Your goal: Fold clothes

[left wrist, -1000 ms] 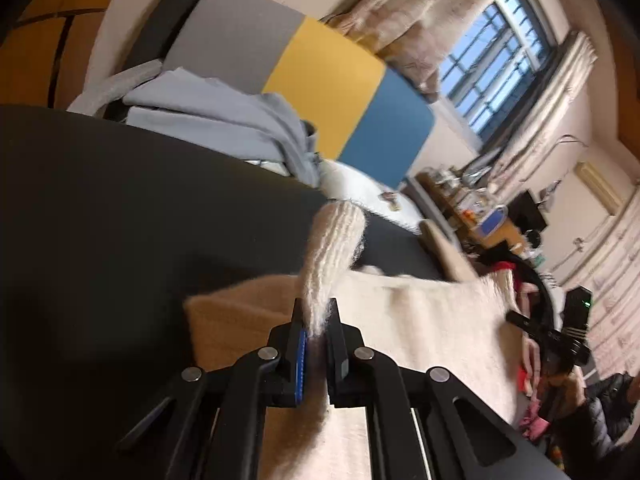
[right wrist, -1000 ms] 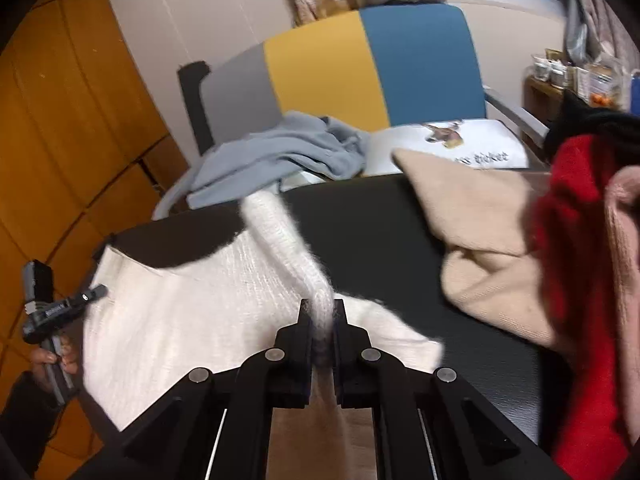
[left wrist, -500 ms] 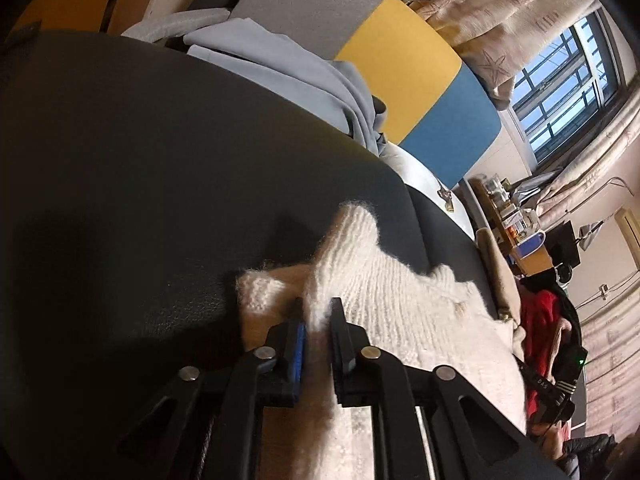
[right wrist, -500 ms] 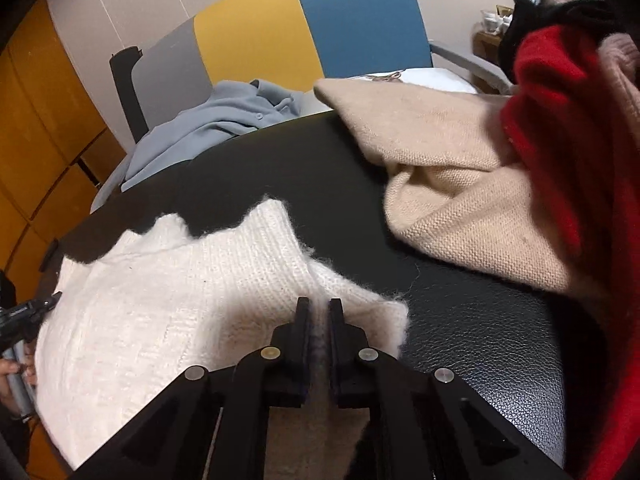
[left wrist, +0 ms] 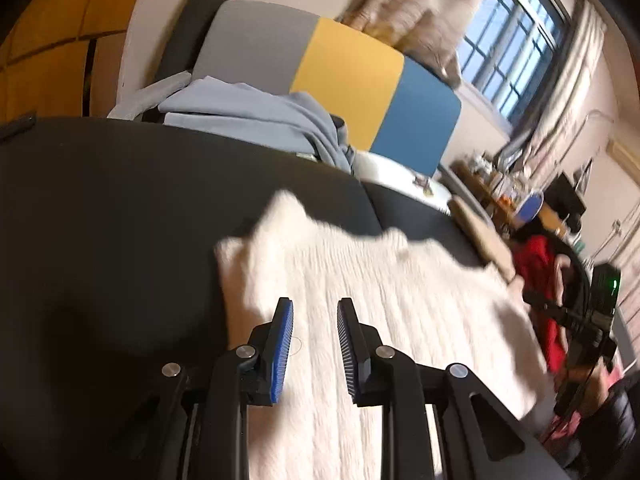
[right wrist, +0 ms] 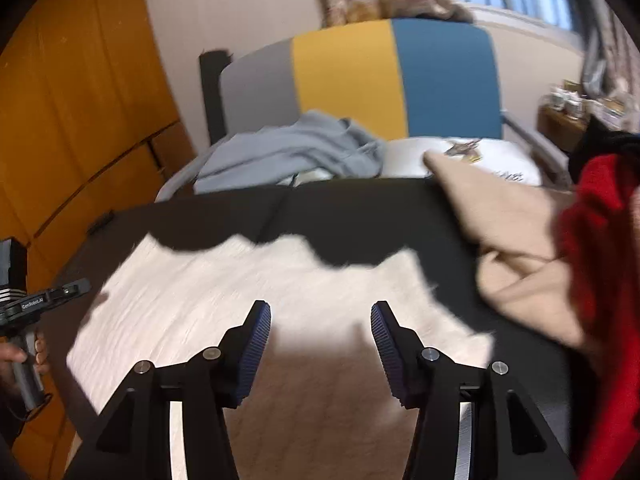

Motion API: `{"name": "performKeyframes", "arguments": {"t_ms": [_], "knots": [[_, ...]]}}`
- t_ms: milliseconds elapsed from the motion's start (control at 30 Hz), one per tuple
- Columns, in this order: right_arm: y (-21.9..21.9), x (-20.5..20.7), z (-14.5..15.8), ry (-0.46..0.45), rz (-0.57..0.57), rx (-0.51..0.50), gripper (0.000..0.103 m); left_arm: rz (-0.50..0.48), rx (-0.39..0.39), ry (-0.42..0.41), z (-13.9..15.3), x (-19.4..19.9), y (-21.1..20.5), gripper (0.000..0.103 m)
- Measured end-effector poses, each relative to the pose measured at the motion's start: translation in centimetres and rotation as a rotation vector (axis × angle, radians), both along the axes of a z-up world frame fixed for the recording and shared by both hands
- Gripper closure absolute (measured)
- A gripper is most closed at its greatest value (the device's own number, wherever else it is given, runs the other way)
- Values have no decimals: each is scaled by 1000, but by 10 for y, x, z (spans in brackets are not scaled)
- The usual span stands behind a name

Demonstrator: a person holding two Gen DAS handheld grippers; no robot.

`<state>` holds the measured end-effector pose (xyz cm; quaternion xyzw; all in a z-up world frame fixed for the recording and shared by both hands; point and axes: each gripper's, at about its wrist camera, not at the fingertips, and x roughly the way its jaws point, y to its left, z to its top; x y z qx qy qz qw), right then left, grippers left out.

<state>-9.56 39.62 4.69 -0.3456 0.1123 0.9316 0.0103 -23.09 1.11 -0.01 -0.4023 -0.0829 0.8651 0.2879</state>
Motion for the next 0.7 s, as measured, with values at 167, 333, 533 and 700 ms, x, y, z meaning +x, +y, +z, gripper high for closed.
{"name": "performKeyframes", "arguments": {"t_ms": [167,333,533,700], "knots": [[7,5,-42,-68,-51,-66,49,78,-22,-62,-26,14,-17,84],[12,13,-51,-9,-28,-95,44,141,93,-77,-24,29,-70,80],[13,13,-51,5,7,-124,33,91,150,-162,-47,40,-109,79],[11,13,-50,5,14,-118,29,-11,234,-171,-51,42,-108,77]]}}
